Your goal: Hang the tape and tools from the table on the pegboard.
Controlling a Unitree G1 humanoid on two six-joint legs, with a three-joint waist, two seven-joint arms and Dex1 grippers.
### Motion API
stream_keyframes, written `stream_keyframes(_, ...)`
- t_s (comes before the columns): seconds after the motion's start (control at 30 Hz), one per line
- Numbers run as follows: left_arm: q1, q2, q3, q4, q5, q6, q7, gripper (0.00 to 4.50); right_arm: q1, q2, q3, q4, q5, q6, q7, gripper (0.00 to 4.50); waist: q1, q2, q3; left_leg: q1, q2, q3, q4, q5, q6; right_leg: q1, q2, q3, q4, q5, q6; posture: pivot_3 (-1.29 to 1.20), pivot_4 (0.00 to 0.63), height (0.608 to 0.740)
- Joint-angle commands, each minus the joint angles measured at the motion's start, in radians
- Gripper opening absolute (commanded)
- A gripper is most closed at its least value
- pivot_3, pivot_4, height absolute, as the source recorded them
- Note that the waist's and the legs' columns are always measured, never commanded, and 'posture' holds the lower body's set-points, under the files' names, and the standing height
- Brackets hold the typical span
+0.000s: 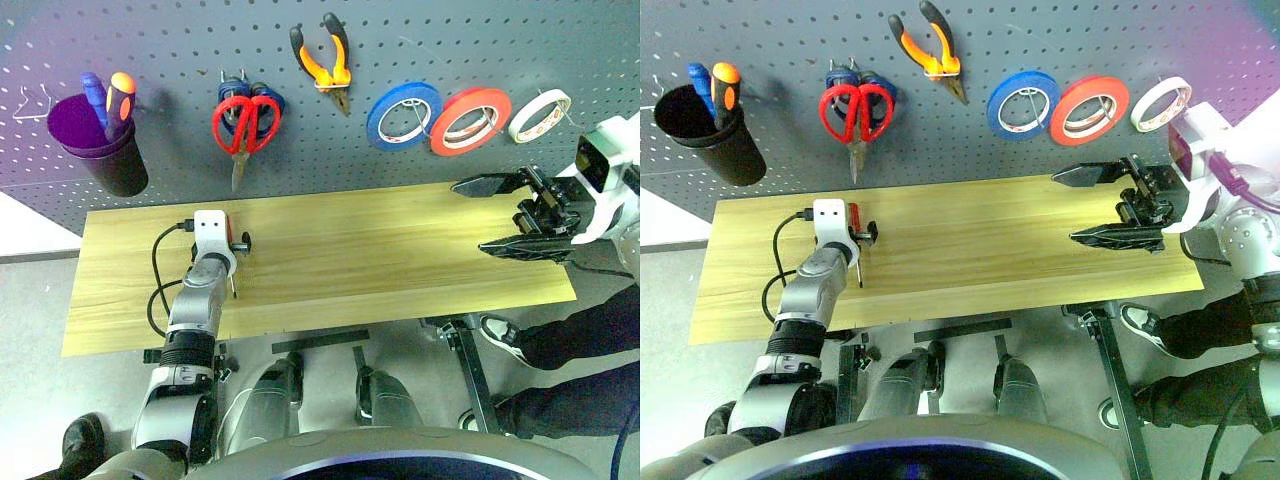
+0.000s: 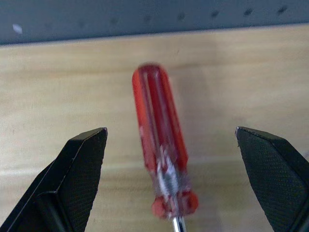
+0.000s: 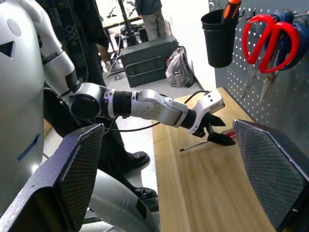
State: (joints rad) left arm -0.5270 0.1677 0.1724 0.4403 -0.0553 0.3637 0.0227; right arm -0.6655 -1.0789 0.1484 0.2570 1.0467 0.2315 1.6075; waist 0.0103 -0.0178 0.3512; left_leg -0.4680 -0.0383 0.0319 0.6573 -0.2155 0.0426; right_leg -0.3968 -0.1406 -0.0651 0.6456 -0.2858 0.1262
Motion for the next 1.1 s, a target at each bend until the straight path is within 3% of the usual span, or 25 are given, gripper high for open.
stream_keyframes(0.03,-0.018,-0.003,-0.005,0.0,0.004,-0.013,0.01,4.45,0.015,-0.029,-0.031,-0.041,0.027,-0.027,0.007,4.5,0.0,0.0,0.0,0.0,0.0,0.0,0.0,0.0,0.0,0.0,0.0,0.0,0.0,0.0,0.0,-0.09,0.382,0.74)
stream_keyframes(0.7,-0.061,-0.021,-0.003,0.064,0.0,-0.021,0.02,4.45,0.011,-0.027,0.024,-0.017,-0.04,-0.104,0.007,4.5,-0.001,0.0,0.02,0.0,0.0,0.001,-0.001,0.0,0.001,0.0,-0.001,0.0,-0.001,0.0,0.0,-0.09,0.398,0.74)
stream_keyframes(1.1,-0.049,-0.03,-0.011,0.044,0.002,-0.011,0.02,4.45,-0.048,0.025,0.046,0.091,-0.199,-0.107,0.007,4.5,-0.002,0.0,0.021,0.0,0.0,0.001,-0.003,0.0,0.0,0.0,-0.001,-0.001,-0.003,0.0,0.0,-0.1,0.394,0.74)
